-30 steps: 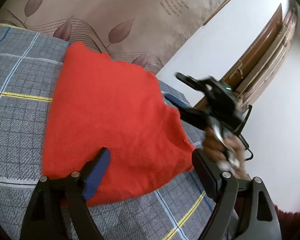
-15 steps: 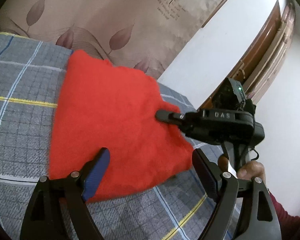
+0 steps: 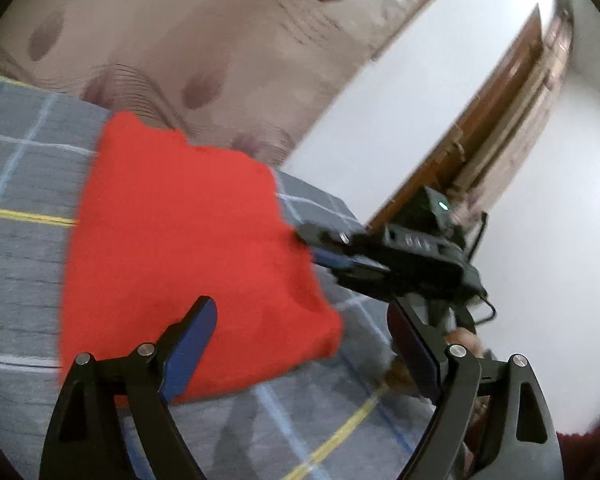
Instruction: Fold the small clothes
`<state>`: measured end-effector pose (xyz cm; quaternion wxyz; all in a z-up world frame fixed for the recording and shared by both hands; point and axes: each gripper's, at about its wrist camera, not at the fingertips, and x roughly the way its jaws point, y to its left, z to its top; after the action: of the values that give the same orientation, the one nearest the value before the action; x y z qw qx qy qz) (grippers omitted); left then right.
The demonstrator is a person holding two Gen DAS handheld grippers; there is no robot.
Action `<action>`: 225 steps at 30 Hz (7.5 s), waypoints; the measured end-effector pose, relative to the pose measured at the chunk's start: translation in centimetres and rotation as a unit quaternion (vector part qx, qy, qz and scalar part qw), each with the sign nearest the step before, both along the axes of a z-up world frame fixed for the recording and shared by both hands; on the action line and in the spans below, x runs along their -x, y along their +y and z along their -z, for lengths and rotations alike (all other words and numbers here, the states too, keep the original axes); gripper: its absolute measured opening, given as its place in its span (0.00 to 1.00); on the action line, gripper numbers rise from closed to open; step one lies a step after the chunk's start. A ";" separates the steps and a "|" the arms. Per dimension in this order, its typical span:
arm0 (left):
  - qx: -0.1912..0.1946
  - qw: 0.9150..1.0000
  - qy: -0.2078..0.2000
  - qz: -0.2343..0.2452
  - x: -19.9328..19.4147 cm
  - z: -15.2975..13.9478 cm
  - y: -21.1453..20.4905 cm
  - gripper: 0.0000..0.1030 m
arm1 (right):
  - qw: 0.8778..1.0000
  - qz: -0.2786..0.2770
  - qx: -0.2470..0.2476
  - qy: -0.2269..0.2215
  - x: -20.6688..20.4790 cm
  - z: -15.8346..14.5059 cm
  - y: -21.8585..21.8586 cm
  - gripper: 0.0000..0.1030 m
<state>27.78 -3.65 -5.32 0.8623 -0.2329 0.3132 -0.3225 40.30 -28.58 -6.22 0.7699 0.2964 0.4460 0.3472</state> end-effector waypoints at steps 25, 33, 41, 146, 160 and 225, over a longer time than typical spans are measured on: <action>0.001 0.996 0.041 0.079 -2.0 2.6 -6.3 0.85 | 0.999 -0.012 0.036 0.016 -11.9 2.4 1.8 0.07; -0.008 0.996 0.043 0.081 -2.3 2.9 -6.5 0.86 | 1.000 0.010 -0.001 -0.001 -10.5 1.1 -0.3 0.16; -0.009 0.996 0.041 0.080 -2.2 2.5 -6.5 0.86 | 0.982 -0.144 0.050 -0.115 -1.7 -3.9 3.8 0.22; -0.178 0.980 0.088 -0.032 -6.8 3.4 4.1 0.86 | 0.968 0.054 0.229 -0.085 6.4 -0.5 3.7 0.96; -0.027 0.990 0.127 0.056 -11.7 3.8 6.5 0.86 | 0.984 0.050 0.165 -0.047 5.5 0.3 2.2 0.98; -0.214 0.973 0.075 -0.035 -11.0 2.4 2.1 0.30 | 0.997 -0.031 0.044 0.051 -0.5 2.5 6.5 0.20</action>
<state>38.82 -1.56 -7.69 0.8772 -0.0775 0.4301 -0.1990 40.78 -22.08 -8.73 0.7475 0.2655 0.5086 0.3348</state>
